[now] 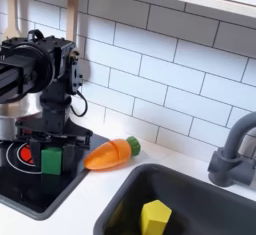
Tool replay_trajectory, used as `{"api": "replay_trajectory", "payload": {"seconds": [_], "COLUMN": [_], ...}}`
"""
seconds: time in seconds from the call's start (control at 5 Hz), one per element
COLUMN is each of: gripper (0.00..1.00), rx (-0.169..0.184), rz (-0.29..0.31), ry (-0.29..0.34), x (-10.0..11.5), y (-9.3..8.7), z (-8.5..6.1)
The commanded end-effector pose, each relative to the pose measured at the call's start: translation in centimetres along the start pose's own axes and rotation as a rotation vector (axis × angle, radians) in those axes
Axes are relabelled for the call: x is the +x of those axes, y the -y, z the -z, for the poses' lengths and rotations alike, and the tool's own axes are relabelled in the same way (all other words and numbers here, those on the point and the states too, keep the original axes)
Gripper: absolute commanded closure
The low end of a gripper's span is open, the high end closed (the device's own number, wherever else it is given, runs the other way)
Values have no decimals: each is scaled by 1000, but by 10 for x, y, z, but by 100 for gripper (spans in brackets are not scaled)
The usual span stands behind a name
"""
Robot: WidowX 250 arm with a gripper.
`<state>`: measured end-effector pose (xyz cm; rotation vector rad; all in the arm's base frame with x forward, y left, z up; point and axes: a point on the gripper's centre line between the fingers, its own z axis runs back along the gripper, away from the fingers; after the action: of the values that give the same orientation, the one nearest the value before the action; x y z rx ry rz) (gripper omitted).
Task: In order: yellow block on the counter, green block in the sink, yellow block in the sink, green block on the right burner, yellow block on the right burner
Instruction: 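Put the green block on the right burner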
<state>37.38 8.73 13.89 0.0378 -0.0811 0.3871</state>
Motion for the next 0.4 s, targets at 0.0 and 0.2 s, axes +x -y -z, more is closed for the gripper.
{"api": "replay_trajectory", "payload": {"seconds": [0.0, 0.2], "gripper": [0, 0], "rx": [-6, -33], "rz": [19, 18], "ry": [-19, -15], "x": [-7, -11], "y": [2, 1], "z": [-1, -7]}}
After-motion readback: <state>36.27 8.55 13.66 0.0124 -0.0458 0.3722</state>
